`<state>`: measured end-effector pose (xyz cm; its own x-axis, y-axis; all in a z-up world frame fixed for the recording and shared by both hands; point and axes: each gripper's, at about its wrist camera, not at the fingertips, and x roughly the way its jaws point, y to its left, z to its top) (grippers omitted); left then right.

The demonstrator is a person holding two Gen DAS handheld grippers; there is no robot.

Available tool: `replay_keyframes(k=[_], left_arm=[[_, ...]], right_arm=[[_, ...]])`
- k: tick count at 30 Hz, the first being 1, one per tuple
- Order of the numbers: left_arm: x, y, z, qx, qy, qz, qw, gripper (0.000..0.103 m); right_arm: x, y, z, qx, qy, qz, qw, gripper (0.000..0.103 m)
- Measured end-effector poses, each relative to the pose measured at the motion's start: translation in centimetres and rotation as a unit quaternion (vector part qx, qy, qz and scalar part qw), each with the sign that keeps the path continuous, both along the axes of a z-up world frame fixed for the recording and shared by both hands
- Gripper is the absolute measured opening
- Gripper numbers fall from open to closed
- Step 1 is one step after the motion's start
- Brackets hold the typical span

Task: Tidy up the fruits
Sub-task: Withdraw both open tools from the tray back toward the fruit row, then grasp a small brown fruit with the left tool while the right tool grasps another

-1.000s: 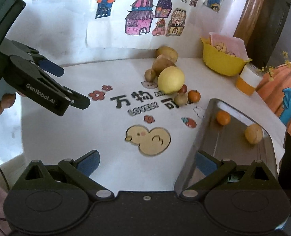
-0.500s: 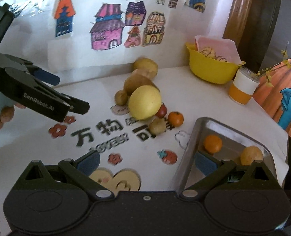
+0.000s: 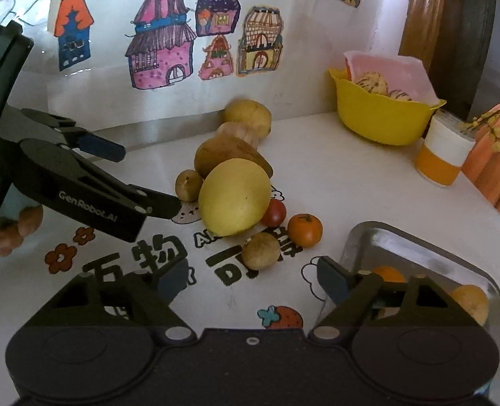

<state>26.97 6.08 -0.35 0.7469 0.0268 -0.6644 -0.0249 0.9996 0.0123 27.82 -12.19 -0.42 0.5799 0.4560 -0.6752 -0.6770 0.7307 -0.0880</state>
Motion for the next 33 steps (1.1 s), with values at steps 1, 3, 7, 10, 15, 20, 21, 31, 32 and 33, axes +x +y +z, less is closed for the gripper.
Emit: replay_keyframes(k=[1, 3, 7, 10, 15, 20, 21, 31, 32, 33], left_arm=[[0.2, 0.0, 0.0, -0.002, -0.001, -0.001, 1.0000, 0.098], [0.5, 0.0, -0.1, -0.004, -0.001, -0.003, 1.0000, 0.096], [1.2, -0.1, -0.3, -0.011, -0.001, -0.004, 0.9999, 0.087], [1.5, -0.1, -0.5, -0.016, 0.001, -0.006, 0.9998, 0.081], [1.7, -0.2, -0.7, -0.019, -0.003, -0.010, 0.9998, 0.068], [1.8, -0.4, -0.6, -0.030, -0.004, -0.019, 0.9994, 0.052], [1.8, -0.4, -0.6, -0.031, -0.005, -0.021, 0.9993, 0.046], [0.4, -1.0, -0.4, -0.047, 0.000, -0.019, 0.9987, 0.030], [0.0, -1.1, -0.3, -0.050, 0.001, -0.019, 0.9986, 0.030], [-0.4, -1.3, -0.3, -0.050, 0.002, -0.019, 0.9986, 0.030]], right_arm=[[0.2, 0.1, -0.1, 0.000, 0.003, 0.001, 1.000, 0.076], [0.6, 0.2, -0.3, -0.001, 0.006, 0.000, 1.000, 0.070], [1.2, 0.1, -0.4, 0.001, 0.010, -0.001, 1.000, 0.060], [1.8, 0.0, -0.6, 0.004, 0.018, -0.003, 1.000, 0.055], [2.4, 0.1, -0.6, 0.016, 0.025, -0.007, 1.000, 0.050], [2.5, 0.4, -0.6, 0.020, 0.029, -0.006, 0.999, 0.040], [2.4, 0.5, -0.6, 0.020, 0.029, -0.007, 0.999, 0.038], [1.4, 0.0, -0.5, 0.021, 0.027, -0.009, 0.999, 0.030], [1.1, -0.1, -0.5, 0.023, 0.027, -0.008, 0.999, 0.030], [0.8, -0.3, -0.4, 0.026, 0.027, -0.008, 0.999, 0.030]])
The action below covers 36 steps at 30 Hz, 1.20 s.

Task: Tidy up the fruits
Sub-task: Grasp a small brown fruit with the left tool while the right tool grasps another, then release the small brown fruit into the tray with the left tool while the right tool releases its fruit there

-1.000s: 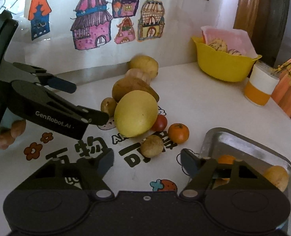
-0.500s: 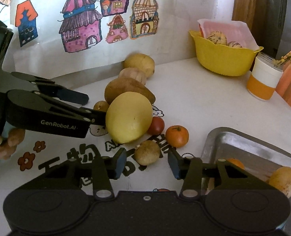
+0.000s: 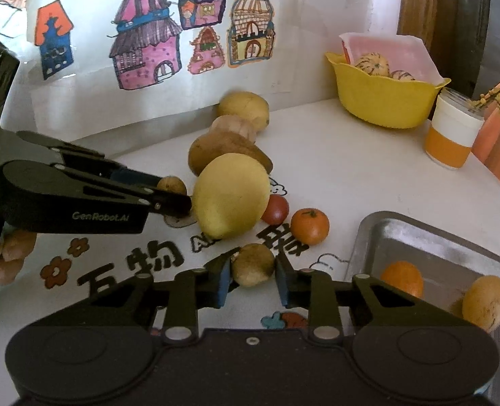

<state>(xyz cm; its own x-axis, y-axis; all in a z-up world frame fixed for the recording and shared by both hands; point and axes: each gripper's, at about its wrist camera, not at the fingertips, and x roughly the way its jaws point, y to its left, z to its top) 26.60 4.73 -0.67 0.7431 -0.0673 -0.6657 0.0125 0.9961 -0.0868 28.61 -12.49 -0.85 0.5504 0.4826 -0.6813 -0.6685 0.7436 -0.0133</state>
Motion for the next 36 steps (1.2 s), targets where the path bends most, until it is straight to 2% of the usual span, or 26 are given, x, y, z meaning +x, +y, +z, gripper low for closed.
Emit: replay_keyframes(k=[4, 9, 15, 19, 27, 36], left_arm=[[-1.5, -1.3, 0.2, -0.004, 0.007, -0.014, 0.9999, 0.030], [-2.5, -3.4, 1.0, -0.010, 0.003, -0.037, 0.9992, 0.030], [-2.7, -6.4, 1.9, -0.033, -0.003, -0.057, 0.9978, 0.030], [-2.2, -9.0, 2.7, -0.029, -0.014, -0.080, 0.9962, 0.030], [-0.1, -13.7, 2.7, -0.033, -0.015, -0.108, 0.9935, 0.030], [2.3, -15.7, 1.4, -0.028, -0.001, -0.108, 0.9937, 0.030]], right_arm=[[-1.3, -0.9, 0.1, 0.014, 0.002, 0.000, 1.000, 0.030], [-3.3, -2.6, 1.0, 0.030, -0.016, -0.009, 0.999, 0.030], [-4.9, -6.1, 2.2, 0.043, -0.036, -0.047, 0.997, 0.030], [-5.1, -9.0, 2.7, 0.038, -0.045, -0.077, 0.995, 0.030], [-3.5, -14.8, 2.2, 0.033, -0.050, -0.141, 0.988, 0.030], [0.0, -16.8, 1.1, 0.026, -0.026, -0.151, 0.988, 0.030]])
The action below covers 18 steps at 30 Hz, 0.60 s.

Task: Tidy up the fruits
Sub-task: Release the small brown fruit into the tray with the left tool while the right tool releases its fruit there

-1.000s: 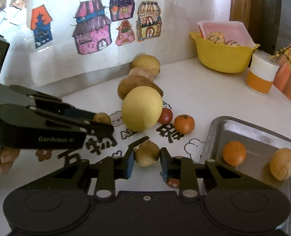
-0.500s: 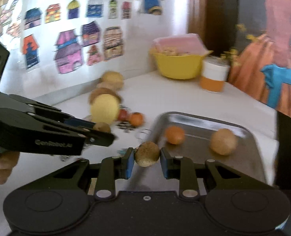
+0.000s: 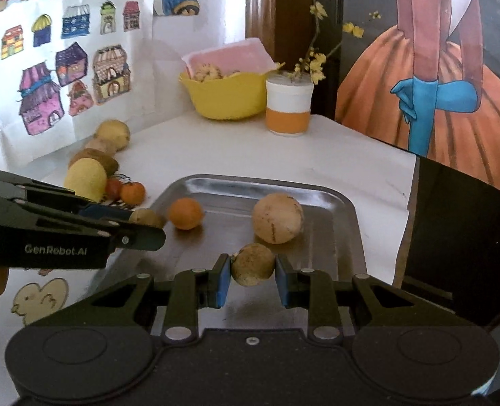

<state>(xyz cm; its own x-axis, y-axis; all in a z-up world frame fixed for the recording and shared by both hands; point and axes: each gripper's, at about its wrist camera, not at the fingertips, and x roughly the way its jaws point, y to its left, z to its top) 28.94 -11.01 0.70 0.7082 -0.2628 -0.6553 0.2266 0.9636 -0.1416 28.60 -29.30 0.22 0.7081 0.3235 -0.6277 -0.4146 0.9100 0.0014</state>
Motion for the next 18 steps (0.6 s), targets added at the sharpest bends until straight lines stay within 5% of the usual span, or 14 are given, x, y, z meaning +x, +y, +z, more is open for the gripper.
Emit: replay_keyframes(k=[18], left_arm=[[1.2, -0.1, -1.0, -0.011, 0.017, -0.002, 0.9998, 0.031]], right_arm=[[2.3, 0.7, -1.0, -0.017, 0.025, 0.000, 1.000, 0.031]])
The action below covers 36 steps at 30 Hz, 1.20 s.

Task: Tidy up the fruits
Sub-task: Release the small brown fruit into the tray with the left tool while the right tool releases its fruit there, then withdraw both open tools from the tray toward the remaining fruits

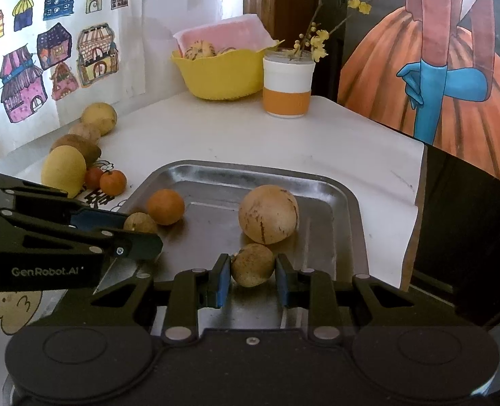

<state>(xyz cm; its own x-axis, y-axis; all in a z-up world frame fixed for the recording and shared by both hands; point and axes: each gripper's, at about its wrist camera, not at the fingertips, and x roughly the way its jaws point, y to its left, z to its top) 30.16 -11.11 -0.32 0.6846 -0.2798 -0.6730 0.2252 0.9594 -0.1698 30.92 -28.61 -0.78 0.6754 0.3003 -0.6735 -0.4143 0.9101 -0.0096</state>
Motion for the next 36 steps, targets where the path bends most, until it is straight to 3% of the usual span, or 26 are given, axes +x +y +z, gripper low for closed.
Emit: replay_keyframes(k=[3, 5, 9, 11, 13, 18, 22, 29, 36], left_arm=[[-0.2, 0.4, 0.2, -0.015, 0.001, 0.004, 0.9999, 0.037], [-0.5, 0.5, 0.5, -0.019, -0.002, 0.005, 0.9998, 0.040], [-1.5, 0.8, 1.5, -0.022, -0.018, 0.014, 0.9995, 0.061], [-2.0, 1.1, 2.1, -0.025, -0.025, 0.019, 0.9992, 0.065], [-2.6, 1.5, 2.7, -0.030, -0.031, 0.029, 0.9986, 0.080], [-4.9, 2.4, 4.2, -0.032, -0.059, 0.051, 0.9964, 0.102], [-7.0, 3.2, 5.2, -0.032, -0.070, 0.057, 0.9954, 0.102], [-11.3, 5.4, 6.1, -0.027, -0.080, 0.062, 0.9945, 0.102], [-15.1, 8.6, 4.8, -0.022, -0.042, 0.074, 0.9961, 0.103]], right_arm=[[-0.2, -0.1, 0.2, 0.005, -0.004, -0.004, 1.000, 0.037], [-0.6, -0.3, 0.4, 0.007, -0.010, -0.008, 1.000, 0.048], [-1.7, -0.9, 1.2, 0.011, -0.026, -0.018, 0.999, 0.057], [-2.4, -1.1, 1.8, 0.013, -0.034, -0.023, 0.999, 0.067], [-3.2, -1.4, 2.4, 0.014, -0.042, -0.029, 0.999, 0.073], [-5.6, -1.7, 3.8, 0.012, -0.059, -0.042, 0.997, 0.095], [-8.0, -1.4, 4.9, 0.007, -0.069, -0.046, 0.997, 0.102], [-12.6, -0.5, 6.3, 0.001, -0.063, -0.036, 0.997, 0.102], [-17.1, 0.8, 6.1, -0.003, -0.025, -0.023, 0.999, 0.102]])
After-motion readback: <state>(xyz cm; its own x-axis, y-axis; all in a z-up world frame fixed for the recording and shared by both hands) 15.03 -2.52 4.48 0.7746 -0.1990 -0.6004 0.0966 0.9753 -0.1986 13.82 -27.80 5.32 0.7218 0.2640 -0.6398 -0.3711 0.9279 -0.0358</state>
